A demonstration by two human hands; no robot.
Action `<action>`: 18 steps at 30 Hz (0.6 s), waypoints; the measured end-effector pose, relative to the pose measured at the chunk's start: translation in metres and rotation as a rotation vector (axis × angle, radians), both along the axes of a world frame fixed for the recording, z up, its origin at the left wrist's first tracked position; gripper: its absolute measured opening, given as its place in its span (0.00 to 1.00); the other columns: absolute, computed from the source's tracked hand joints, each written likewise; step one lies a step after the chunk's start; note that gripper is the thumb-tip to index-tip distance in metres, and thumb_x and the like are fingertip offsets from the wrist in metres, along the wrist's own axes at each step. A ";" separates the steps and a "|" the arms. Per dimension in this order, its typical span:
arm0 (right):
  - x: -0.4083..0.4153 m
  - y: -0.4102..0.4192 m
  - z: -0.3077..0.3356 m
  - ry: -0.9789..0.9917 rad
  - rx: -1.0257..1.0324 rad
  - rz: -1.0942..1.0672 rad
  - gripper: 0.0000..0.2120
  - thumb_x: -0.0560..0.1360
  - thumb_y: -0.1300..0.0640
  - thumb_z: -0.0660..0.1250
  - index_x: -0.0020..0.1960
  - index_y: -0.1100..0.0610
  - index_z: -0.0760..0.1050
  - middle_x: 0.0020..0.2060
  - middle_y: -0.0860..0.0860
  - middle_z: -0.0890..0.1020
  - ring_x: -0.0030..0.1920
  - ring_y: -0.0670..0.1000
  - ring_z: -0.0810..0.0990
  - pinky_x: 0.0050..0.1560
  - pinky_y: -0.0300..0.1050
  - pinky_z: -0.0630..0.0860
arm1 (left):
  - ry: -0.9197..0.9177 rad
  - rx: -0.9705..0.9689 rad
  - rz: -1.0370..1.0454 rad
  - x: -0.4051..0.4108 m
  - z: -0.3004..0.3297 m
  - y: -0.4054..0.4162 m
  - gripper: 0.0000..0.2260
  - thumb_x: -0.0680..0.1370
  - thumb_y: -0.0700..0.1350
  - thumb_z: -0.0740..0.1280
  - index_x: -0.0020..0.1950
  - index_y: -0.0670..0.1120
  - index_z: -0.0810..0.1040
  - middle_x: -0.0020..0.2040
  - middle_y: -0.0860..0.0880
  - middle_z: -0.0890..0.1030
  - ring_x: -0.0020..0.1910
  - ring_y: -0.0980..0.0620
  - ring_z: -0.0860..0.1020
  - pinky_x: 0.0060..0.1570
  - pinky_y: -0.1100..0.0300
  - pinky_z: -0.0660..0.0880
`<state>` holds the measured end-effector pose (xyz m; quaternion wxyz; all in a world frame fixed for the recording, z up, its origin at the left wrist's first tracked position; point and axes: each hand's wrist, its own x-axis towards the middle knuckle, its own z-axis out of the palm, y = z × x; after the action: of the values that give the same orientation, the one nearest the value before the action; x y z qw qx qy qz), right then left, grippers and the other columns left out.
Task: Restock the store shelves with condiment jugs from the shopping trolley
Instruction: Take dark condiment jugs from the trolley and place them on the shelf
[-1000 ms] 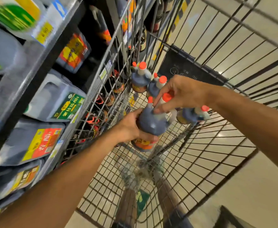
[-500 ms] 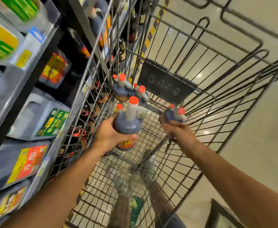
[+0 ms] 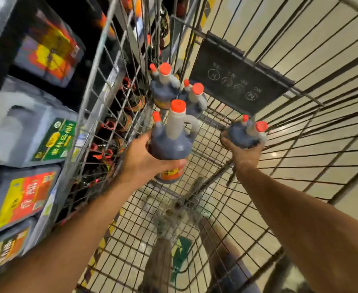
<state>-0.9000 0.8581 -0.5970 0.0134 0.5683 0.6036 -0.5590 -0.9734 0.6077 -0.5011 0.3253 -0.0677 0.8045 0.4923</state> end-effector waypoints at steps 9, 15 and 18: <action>0.001 0.000 -0.019 -0.040 0.177 -0.013 0.43 0.65 0.51 0.82 0.74 0.54 0.65 0.59 0.44 0.75 0.59 0.42 0.73 0.52 0.20 0.67 | 0.017 0.059 0.077 -0.004 -0.009 -0.014 0.29 0.61 0.40 0.84 0.59 0.45 0.77 0.51 0.57 0.83 0.46 0.69 0.81 0.41 0.72 0.75; -0.003 -0.011 0.009 -0.028 0.214 0.199 0.49 0.53 0.41 0.83 0.69 0.55 0.70 0.60 0.47 0.79 0.59 0.47 0.79 0.66 0.41 0.74 | 0.036 0.103 0.167 0.002 0.009 -0.024 0.30 0.60 0.39 0.84 0.59 0.50 0.78 0.51 0.59 0.83 0.49 0.69 0.81 0.46 0.72 0.76; 0.005 -0.025 0.044 -0.022 0.236 0.373 0.45 0.54 0.39 0.82 0.66 0.54 0.72 0.57 0.48 0.81 0.57 0.49 0.80 0.61 0.45 0.78 | 0.063 0.114 0.193 0.010 0.034 -0.031 0.31 0.60 0.40 0.84 0.60 0.48 0.79 0.50 0.58 0.84 0.48 0.68 0.81 0.46 0.70 0.76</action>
<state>-0.8954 0.8333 -0.5530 0.0566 0.4503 0.7595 -0.4661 -0.9633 0.5764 -0.4672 0.2543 -0.1110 0.7747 0.5682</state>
